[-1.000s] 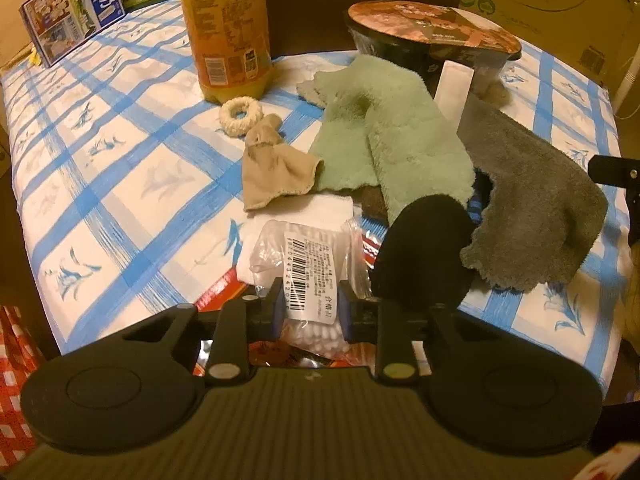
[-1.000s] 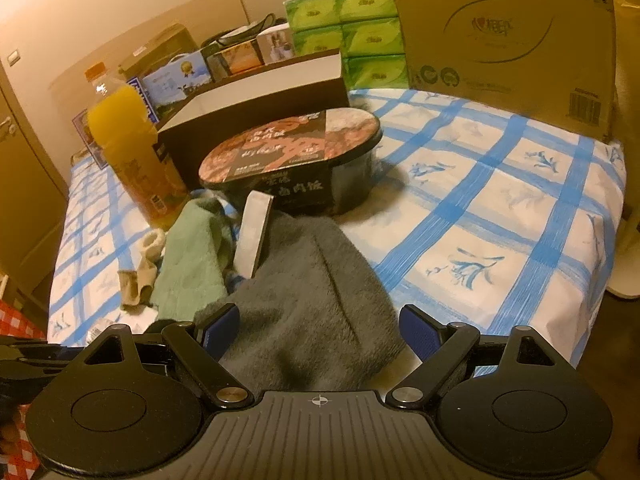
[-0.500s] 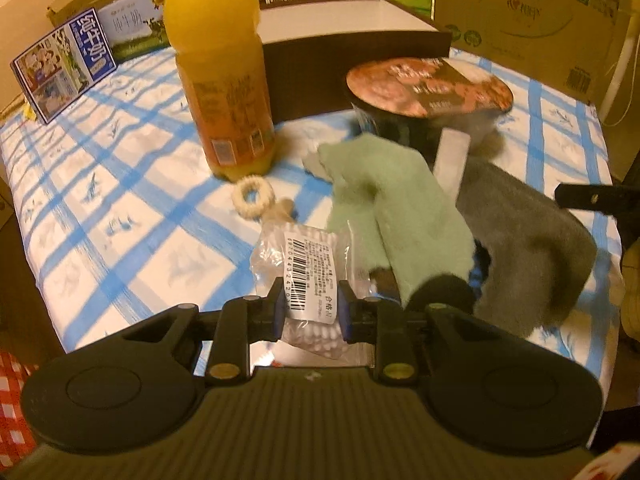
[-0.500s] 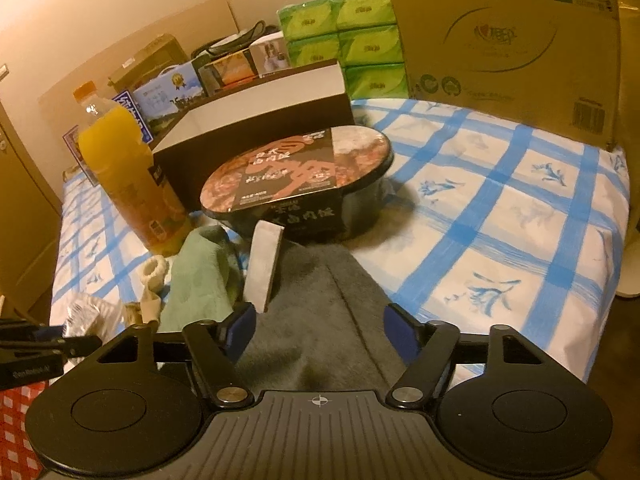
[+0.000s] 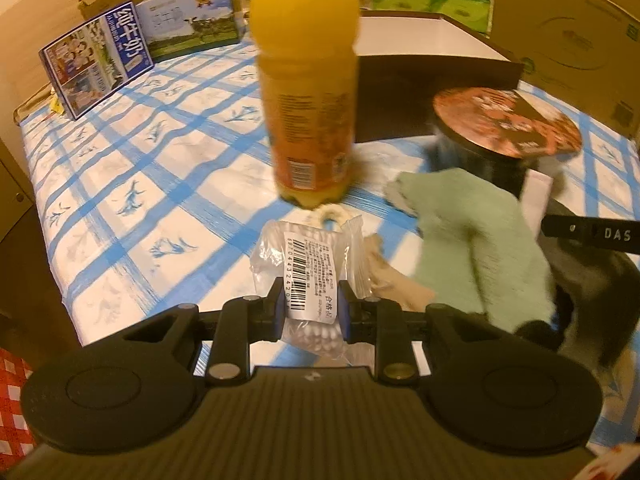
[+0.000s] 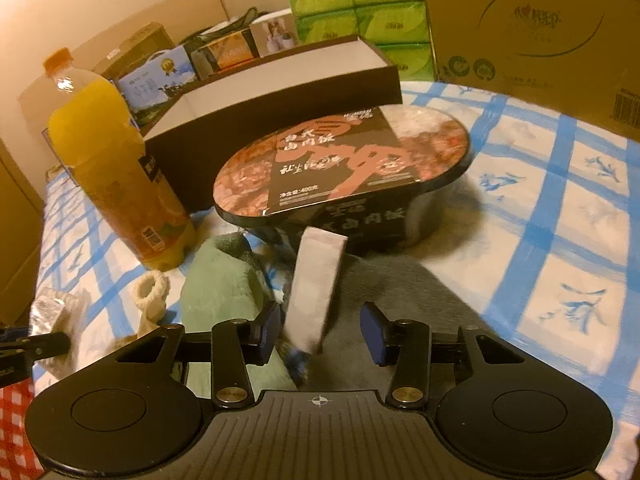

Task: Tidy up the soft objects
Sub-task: 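Grasp the clear cotton-swab bag with the left tool while the right tool grasps the white strip, then carry the swab bag and white strip into the open white box and release both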

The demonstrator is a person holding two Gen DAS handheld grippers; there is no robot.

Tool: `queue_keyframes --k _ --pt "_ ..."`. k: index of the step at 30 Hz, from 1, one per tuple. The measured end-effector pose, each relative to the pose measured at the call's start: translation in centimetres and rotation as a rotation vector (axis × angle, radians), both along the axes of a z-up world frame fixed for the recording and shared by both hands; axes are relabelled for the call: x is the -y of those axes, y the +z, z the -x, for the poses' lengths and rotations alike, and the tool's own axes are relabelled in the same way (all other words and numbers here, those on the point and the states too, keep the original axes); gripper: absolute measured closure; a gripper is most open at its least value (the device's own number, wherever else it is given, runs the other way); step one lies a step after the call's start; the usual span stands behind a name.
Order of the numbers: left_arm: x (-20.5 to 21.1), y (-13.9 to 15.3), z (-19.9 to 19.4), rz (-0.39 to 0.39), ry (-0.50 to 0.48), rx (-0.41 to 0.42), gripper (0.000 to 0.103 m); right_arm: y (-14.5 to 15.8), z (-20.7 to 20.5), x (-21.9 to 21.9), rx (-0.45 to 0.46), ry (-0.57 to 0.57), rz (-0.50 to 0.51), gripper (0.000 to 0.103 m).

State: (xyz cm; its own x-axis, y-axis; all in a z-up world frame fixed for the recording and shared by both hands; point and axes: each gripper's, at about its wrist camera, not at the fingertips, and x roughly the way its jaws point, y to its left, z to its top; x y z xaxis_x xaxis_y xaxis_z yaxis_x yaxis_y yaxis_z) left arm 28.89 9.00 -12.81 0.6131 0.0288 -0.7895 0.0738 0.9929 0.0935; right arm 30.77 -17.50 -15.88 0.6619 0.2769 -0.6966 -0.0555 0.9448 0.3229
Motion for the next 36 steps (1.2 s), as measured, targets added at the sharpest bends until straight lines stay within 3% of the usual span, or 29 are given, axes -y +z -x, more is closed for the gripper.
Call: queue_keyframes --k 11,15,19,29,36 --pt "-2.6 -1.1 -1.5 0.014 0.014 0.001 0.079 -1.5 -2.7 -2.6 -0.033 -0.090 0.036 0.060" --pt "-3.3 -1.3 -1.9 0.018 0.016 0.001 0.079 -1.6 -3.0 -3.0 -0.034 -0.109 0.067 0.077" --pt "-3.8 -1.3 -2.1 0.019 0.022 0.004 0.079 -1.2 -2.7 -2.3 -0.024 -0.114 0.042 0.079" --pt "-6.3 -0.1 -4.0 0.003 0.019 0.045 0.079 4.2 -1.2 -0.1 0.018 -0.039 0.020 0.079" --pt "-9.1 2.3 -9.0 -0.056 -0.011 0.116 0.079 8.5 -3.4 0.8 0.089 0.041 0.008 0.079"
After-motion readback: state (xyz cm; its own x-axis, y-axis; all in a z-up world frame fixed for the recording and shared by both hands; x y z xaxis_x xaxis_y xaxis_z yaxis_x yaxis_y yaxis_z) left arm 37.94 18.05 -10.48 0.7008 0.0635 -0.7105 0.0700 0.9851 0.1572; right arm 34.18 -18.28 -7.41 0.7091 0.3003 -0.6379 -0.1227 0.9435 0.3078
